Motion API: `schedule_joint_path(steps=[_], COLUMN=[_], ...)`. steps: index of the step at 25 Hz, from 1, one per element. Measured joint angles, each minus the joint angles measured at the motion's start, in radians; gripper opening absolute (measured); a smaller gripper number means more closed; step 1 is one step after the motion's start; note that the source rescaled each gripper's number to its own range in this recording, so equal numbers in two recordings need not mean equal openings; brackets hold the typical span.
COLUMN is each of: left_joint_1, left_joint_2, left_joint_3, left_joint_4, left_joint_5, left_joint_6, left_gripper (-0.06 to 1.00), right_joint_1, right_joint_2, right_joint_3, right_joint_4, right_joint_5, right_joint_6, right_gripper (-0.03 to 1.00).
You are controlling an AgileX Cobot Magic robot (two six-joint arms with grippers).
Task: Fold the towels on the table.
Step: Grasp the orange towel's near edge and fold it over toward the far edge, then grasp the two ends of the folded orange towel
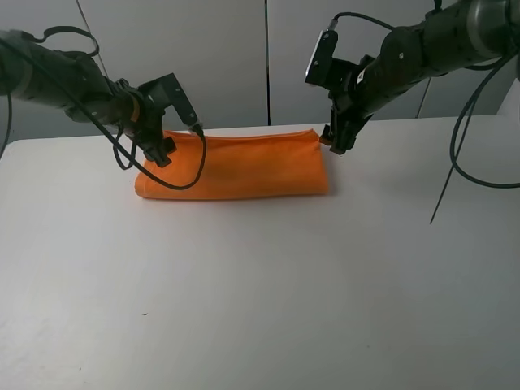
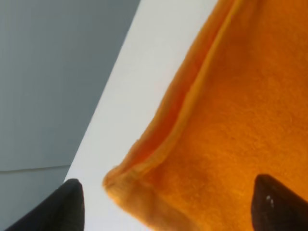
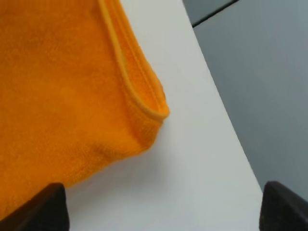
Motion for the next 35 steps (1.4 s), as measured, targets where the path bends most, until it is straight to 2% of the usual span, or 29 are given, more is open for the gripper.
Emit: schedule_joint_path(steps=[5, 8, 12, 15, 16, 21, 24, 29, 35], left_joint_1=[0.000, 0.000, 0.011, 0.041, 0.053, 0.135, 0.162, 0.162, 0.162], left_joint_2=[-0.048, -0.060, -0.061, -0.061, -0.061, -0.059, -0.045, -0.015, 0.040], left_joint_3=[0.000, 0.000, 0.000, 0.000, 0.000, 0.000, 0.000, 0.000, 0.000], left_joint_4=[-0.078, -0.117, -0.172, -0.261, -0.320, -0.579, -0.667, -0.737, -0.741], left_joint_5=[0.093, 0.162, 0.236, 0.273, 0.280, 0.305, 0.308, 0.278, 0.216], left_joint_6=[-0.018, -0.102, -0.238, -0.278, -0.283, -0.261, -0.205, -0.134, -0.128], left_gripper=[0.91, 0.91, 0.93, 0.98, 0.99, 0.99, 0.99, 0.99, 0.99], right_joint_1=[0.000, 0.000, 0.000, 0.000, 0.000, 0.000, 0.000, -0.029, -0.049], right_joint_2=[-0.011, -0.011, -0.011, -0.009, -0.009, -0.007, 0.002, 0.058, 0.095], right_joint_3=[0.000, 0.000, -0.018, -0.064, -0.079, -0.119, -0.122, -0.133, -0.133], right_joint_4=[0.018, 0.083, 0.226, 0.301, 0.318, 0.340, 0.340, 0.352, 0.393], right_joint_5=[0.058, 0.092, 0.159, 0.227, 0.239, 0.280, 0.296, 0.313, 0.326], right_joint_6=[0.157, 0.218, 0.249, 0.321, 0.361, 0.514, 0.571, 0.626, 0.633], right_gripper=[0.86, 0.86, 0.86, 0.86, 0.86, 0.86, 0.86, 0.86, 0.86])
